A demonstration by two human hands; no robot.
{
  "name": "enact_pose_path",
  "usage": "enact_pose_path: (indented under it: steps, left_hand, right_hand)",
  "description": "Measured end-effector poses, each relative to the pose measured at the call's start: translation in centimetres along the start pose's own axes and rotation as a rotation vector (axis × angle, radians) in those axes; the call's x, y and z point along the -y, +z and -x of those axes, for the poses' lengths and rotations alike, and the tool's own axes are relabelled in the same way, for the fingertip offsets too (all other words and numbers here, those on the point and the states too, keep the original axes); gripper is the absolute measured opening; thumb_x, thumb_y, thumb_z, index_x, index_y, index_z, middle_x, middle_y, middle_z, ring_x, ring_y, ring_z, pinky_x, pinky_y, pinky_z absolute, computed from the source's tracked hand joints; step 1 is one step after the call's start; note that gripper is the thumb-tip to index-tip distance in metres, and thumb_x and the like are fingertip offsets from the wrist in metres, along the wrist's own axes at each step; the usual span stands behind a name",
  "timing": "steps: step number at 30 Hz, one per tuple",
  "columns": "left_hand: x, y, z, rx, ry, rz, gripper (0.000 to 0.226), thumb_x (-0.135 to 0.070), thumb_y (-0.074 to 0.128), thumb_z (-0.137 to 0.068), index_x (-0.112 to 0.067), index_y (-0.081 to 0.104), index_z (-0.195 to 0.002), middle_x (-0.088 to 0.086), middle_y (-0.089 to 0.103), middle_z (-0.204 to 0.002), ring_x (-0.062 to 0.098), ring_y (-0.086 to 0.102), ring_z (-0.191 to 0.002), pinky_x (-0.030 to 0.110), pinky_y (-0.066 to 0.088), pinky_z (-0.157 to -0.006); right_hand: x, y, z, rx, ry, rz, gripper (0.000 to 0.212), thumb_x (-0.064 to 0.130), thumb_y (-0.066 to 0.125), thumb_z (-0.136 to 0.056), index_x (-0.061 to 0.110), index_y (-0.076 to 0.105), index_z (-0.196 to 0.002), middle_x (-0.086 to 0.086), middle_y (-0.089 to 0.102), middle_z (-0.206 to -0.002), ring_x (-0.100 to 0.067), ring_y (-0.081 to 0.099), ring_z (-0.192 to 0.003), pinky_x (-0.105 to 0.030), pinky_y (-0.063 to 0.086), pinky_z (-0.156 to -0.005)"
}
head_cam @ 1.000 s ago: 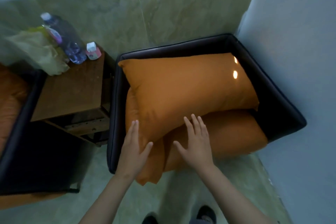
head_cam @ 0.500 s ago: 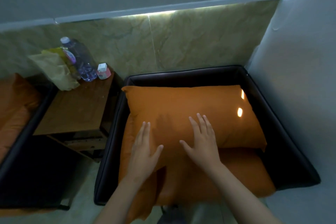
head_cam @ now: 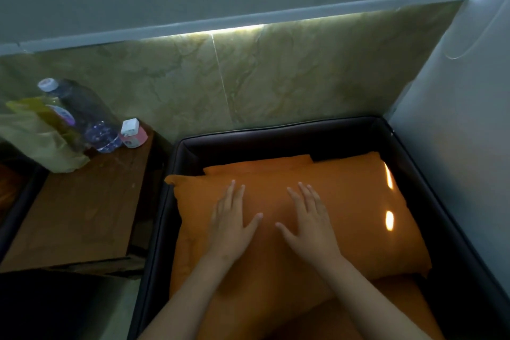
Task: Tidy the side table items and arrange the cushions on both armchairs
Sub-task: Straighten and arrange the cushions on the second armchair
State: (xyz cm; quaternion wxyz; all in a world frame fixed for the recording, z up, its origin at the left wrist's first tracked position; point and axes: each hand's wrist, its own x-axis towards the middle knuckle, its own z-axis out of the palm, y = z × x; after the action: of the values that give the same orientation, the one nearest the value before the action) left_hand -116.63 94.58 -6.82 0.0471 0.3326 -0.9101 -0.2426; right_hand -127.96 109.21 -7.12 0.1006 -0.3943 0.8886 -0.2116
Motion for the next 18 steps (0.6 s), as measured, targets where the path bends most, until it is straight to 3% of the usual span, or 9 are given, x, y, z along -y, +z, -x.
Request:
enact_pose_path:
  steps: [7,18]
  left_hand:
    - [0.0,2.4,-8.1,-0.053,-0.122,-0.207,0.076,-0.063,0.023,-0.09,-0.016,0.02,-0.15,0.004,0.015,-0.159,0.017,0.009,-0.146,0.036,0.004,-0.118]
    - [0.2,6.4,-20.7,0.08,-0.194,-0.214,0.072,-0.059,0.039,-0.092,-0.017,0.021,-0.149,0.004,0.014,-0.159,0.019,0.013,-0.146,0.036,0.017,-0.115]
  right_hand:
    - [-2.7,1.3,-7.6,0.119,-0.064,0.032,0.074,0.058,0.044,-0.091,0.027,0.013,-0.151,0.001,0.003,-0.16,-0.017,-0.006,-0.147,-0.033,0.002,-0.117]
    - [-8.6,5.5,-20.8,0.221,-0.001,0.067,0.073,0.058,0.045,-0.09,0.025,0.017,-0.15,0.0,0.017,-0.158,-0.018,0.008,-0.146,-0.034,0.01,-0.116]
